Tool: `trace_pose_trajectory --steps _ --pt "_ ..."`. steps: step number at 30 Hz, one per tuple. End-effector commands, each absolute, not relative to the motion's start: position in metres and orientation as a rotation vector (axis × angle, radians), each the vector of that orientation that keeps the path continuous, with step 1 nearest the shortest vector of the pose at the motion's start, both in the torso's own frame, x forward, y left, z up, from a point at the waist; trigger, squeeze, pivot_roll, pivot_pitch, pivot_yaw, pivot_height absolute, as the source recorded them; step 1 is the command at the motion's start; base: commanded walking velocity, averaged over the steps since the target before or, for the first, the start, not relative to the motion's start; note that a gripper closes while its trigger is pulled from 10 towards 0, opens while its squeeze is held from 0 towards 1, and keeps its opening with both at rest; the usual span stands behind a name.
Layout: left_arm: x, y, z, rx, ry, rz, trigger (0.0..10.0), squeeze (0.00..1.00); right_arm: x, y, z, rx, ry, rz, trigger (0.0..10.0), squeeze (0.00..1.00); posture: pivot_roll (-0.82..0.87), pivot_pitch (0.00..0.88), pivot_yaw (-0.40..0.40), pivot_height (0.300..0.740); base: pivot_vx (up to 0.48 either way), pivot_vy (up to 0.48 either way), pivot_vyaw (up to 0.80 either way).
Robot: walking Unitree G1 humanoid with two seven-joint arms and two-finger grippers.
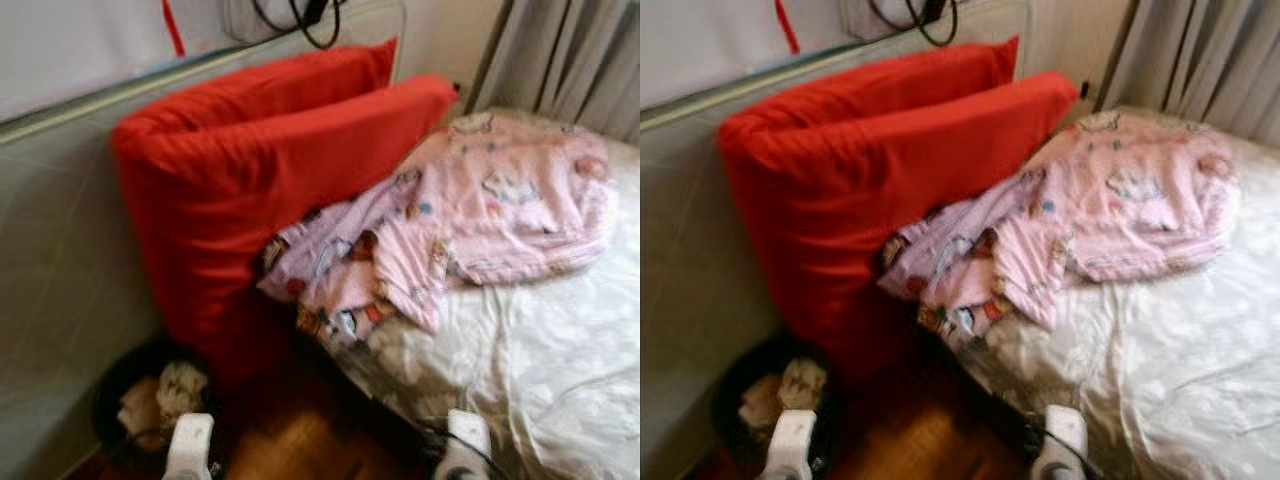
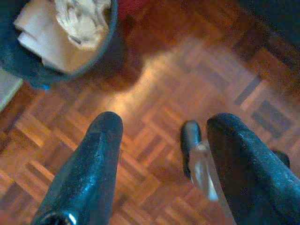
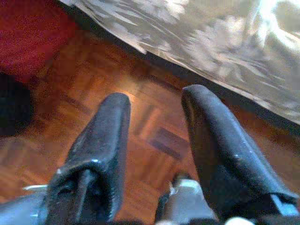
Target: Clean up the room
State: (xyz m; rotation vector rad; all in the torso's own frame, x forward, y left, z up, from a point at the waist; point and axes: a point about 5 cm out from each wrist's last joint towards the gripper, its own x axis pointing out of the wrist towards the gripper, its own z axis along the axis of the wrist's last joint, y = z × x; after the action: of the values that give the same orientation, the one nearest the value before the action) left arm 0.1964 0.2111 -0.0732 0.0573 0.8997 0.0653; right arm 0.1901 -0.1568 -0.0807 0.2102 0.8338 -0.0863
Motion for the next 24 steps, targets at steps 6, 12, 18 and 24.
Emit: trace_pose_trajectory --steps 6,12,18,24 --pt "0.199 0.201 -0.073 0.048 0.892 0.042 10.0 0.0 0.183 -0.173 -0.083 0.196 0.851 -0.124 10.0 0.0 0.04 0.0 -0.003 0.74 0.307 0.0 0.0" --pt "0.2 0.196 -0.074 0.031 0.89 0.044 10.0 0.0 0.182 -0.178 -0.084 0.175 0.858 -0.121 10.0 0.0 0.04 0.0 -0.024 0.74 0.307 0.0 0.0" --pt "0.199 0.192 -0.075 0.016 0.89 0.047 10.0 0.0 0.181 -0.179 -0.084 0.147 0.866 -0.093 10.0 0.0 0.05 0.0 -0.032 0.74 0.304 0.0 0.0" --pt "0.197 0.193 -0.076 0.012 0.894 0.054 10.0 0.0 0.18 -0.178 -0.084 0.154 0.862 -0.103 10.0 0.0 0.05 0.0 -0.026 0.74 0.304 0.0 0.0"
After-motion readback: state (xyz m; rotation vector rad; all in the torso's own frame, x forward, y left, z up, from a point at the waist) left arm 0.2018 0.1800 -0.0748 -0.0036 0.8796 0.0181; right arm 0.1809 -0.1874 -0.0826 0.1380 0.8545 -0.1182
